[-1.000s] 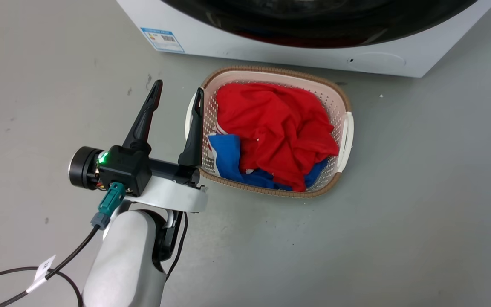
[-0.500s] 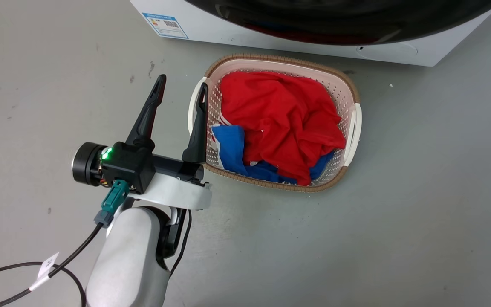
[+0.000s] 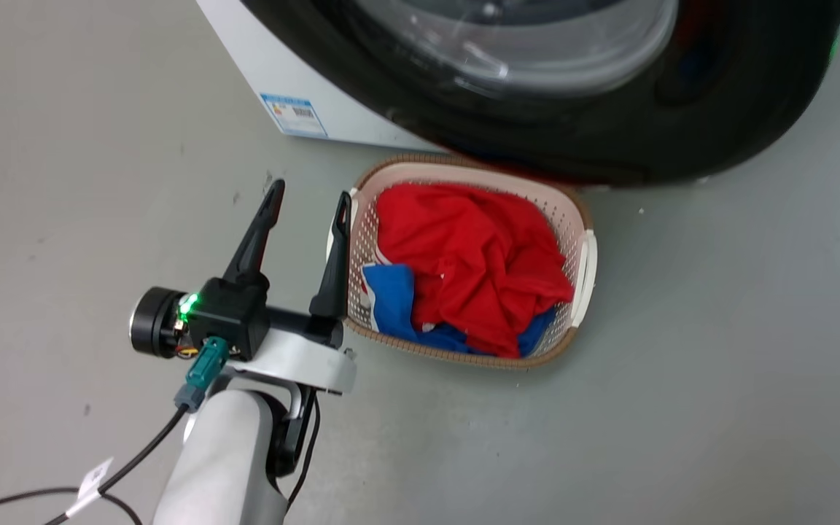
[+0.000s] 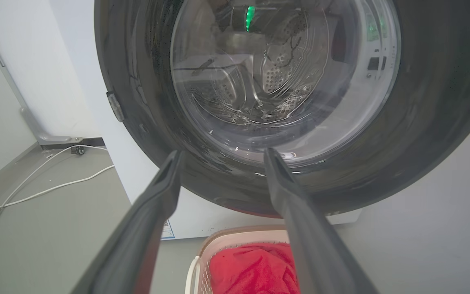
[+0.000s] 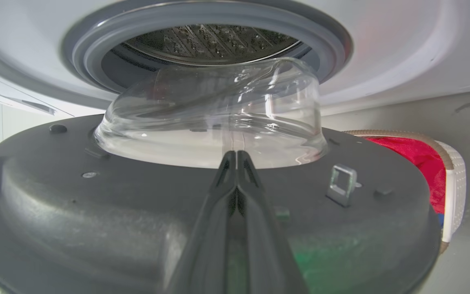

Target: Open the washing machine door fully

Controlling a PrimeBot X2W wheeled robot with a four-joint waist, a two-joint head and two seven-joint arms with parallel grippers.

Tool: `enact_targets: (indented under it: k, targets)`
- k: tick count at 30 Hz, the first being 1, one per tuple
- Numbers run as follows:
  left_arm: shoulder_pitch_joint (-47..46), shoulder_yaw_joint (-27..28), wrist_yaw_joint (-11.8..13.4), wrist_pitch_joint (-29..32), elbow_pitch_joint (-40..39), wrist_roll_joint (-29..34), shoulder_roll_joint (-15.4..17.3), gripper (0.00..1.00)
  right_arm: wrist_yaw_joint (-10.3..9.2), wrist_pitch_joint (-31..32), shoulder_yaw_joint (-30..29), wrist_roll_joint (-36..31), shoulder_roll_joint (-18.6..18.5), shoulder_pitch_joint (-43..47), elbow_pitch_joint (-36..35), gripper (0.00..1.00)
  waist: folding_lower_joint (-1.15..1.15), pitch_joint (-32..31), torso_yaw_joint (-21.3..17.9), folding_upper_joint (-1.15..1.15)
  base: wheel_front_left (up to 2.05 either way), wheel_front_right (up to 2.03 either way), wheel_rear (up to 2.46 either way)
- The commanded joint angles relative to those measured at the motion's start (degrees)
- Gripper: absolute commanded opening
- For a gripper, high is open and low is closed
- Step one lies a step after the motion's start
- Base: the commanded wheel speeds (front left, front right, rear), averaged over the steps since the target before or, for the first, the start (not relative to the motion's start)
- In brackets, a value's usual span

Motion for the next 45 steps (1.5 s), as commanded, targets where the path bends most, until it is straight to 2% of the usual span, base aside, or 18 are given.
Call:
enact_targets:
  k: [1, 11, 20, 24, 25, 38, 45]
  targets:
    - [1.2, 0.2, -0.4, -0.1, 0.4, 0.5, 0.1, 1.0, 0.02, 1.1, 0.3, 0.7, 1.4, 3.0, -1.2, 0.0, 0.0, -2.8, -0.4, 0.0, 0.0, 0.0, 0.0]
    - [7.2, -0.8, -1.4, -0.1, 3.0, 0.8, 0.2, 1.0, 0.02, 7.7, 0.5, 5.2, 7.2, 20.0, -13.2, 0.0, 0.0, -11.0, -0.8, 0.0, 0.0, 0.0, 0.0]
    - [10.3, -1.7, -2.3, -0.1, 4.8, 0.7, 0.5, 1.0, 0.02, 12.4, 1.1, 8.8, 12.1, 33.4, -26.4, 0.0, 0.0, -15.6, -0.7, 0.0, 0.0, 0.0, 0.0]
    - [11.2, -2.1, -2.5, -0.1, 5.4, 0.6, 0.7, 1.0, 0.02, 13.5, 2.4, 10.1, 13.0, 38.0, -30.1, 0.0, 0.0, -17.1, -0.5, 0.0, 0.0, 0.0, 0.0]
    - [12.0, -2.6, -2.7, -0.1, 5.9, 0.6, 0.7, 1.0, 0.02, 14.1, 4.7, 13.0, 13.1, 40.7, -31.3, 0.0, 0.0, -18.2, -0.3, 0.0, 0.0, 0.0, 0.0]
    - [11.9, -3.1, -2.9, -0.1, 5.9, 0.4, 0.8, 1.0, 0.02, 8.3, 20.8, 24.8, 13.1, 46.5, -35.1, 0.0, 0.0, -18.2, 0.5, 0.0, 0.0, 0.0, 0.0]
    - [12.2, -3.2, -2.8, -0.1, 6.2, 0.4, 0.8, 1.0, 0.01, 2.2, 21.9, 23.8, 13.0, 48.8, -38.0, 0.0, 0.0, -18.9, 0.4, 0.0, 0.0, 0.0, 0.0]
